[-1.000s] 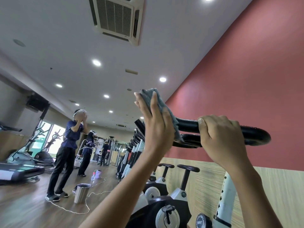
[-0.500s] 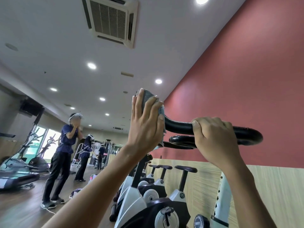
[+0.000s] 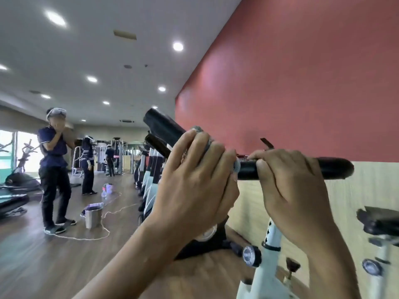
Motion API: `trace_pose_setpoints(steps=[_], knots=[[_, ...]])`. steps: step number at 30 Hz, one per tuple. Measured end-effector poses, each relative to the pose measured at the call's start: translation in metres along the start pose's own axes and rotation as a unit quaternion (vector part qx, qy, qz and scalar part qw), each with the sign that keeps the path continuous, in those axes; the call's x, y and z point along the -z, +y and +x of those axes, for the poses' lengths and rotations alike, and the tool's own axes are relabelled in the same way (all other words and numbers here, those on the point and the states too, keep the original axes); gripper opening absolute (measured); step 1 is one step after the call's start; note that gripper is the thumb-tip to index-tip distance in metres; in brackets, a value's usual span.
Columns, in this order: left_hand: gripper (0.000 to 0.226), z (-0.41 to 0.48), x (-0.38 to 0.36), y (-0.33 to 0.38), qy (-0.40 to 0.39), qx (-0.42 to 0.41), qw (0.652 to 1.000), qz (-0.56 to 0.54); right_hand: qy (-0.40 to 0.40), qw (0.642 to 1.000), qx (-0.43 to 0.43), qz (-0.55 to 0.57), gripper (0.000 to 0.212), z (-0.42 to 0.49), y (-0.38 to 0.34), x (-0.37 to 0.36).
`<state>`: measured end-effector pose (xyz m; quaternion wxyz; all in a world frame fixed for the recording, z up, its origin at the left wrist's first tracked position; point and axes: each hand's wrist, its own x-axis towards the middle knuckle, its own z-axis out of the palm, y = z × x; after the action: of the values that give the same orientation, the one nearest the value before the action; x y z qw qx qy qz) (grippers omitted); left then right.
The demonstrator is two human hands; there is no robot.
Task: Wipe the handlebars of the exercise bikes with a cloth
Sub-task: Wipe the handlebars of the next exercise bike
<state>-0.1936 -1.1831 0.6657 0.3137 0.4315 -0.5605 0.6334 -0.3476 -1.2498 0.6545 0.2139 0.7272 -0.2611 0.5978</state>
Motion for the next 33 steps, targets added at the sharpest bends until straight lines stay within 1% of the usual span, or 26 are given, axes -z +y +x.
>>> trace_pose_setpoints(steps=[3,6,8,10,14,17,20,22,23,25,26,27,28,30,31,32,33], knots=[[0.026,0.008,0.002,-0.002,-0.042,0.005,0.999,0.007,-0.05,0.998,-0.032,0.017,0.032,0.004,-0.007,0.009],[0.02,0.02,0.009,0.0,-0.12,0.036,0.992,-0.013,-0.142,0.988,-0.044,0.032,0.031,0.014,-0.006,0.026],[0.02,0.029,0.017,0.001,-0.184,0.048,0.981,-0.03,-0.21,0.974,-0.07,0.048,0.031,0.025,-0.006,0.037],[0.025,0.039,0.025,0.0,-0.248,0.047,0.967,-0.033,-0.26,0.958,-0.113,0.053,0.032,0.034,-0.01,0.044],[0.03,0.059,0.029,-0.001,-0.342,0.02,0.939,-0.037,-0.316,0.931,-0.169,0.069,0.034,0.05,-0.013,0.053],[0.025,0.071,0.029,0.004,-0.404,0.038,0.912,-0.055,-0.316,0.899,-0.25,0.17,0.033,0.056,-0.008,0.061],[0.023,0.085,0.026,0.018,-0.46,0.067,0.882,-0.077,-0.281,0.831,-0.383,0.289,0.036,0.065,-0.007,0.072],[0.024,0.095,0.022,0.028,-0.481,0.093,0.864,-0.121,-0.246,0.799,-0.438,0.331,0.035,0.073,-0.006,0.076],[0.028,0.099,0.021,0.029,-0.495,0.103,0.849,-0.151,-0.227,0.788,-0.458,0.342,0.034,0.076,-0.004,0.078],[0.044,0.105,0.023,0.022,-0.522,0.118,0.821,-0.201,-0.195,0.772,-0.495,0.348,0.033,0.082,-0.003,0.078],[0.052,0.104,0.027,0.011,-0.525,0.116,0.82,-0.198,-0.192,0.775,-0.502,0.332,0.034,0.083,-0.004,0.077],[0.058,0.102,0.032,-0.005,-0.522,0.107,0.828,-0.173,-0.199,0.786,-0.499,0.305,0.035,0.084,-0.008,0.076],[0.058,0.1,0.038,-0.024,-0.518,0.091,0.84,-0.133,-0.213,0.806,-0.481,0.273,0.036,0.084,-0.015,0.073],[0.047,0.095,0.045,-0.059,-0.517,0.03,0.853,-0.071,-0.253,0.862,-0.392,0.195,0.036,0.083,-0.033,0.064],[0.04,0.093,0.048,-0.071,-0.512,-0.012,0.857,-0.056,-0.291,0.882,-0.337,0.153,0.037,0.081,-0.044,0.057],[0.034,0.093,0.05,-0.078,-0.502,-0.045,0.862,-0.049,-0.334,0.893,-0.283,0.102,0.039,0.079,-0.055,0.049],[0.031,0.093,0.05,-0.08,-0.494,-0.055,0.866,-0.05,-0.368,0.9,-0.231,0.045,0.041,0.075,-0.065,0.041]])
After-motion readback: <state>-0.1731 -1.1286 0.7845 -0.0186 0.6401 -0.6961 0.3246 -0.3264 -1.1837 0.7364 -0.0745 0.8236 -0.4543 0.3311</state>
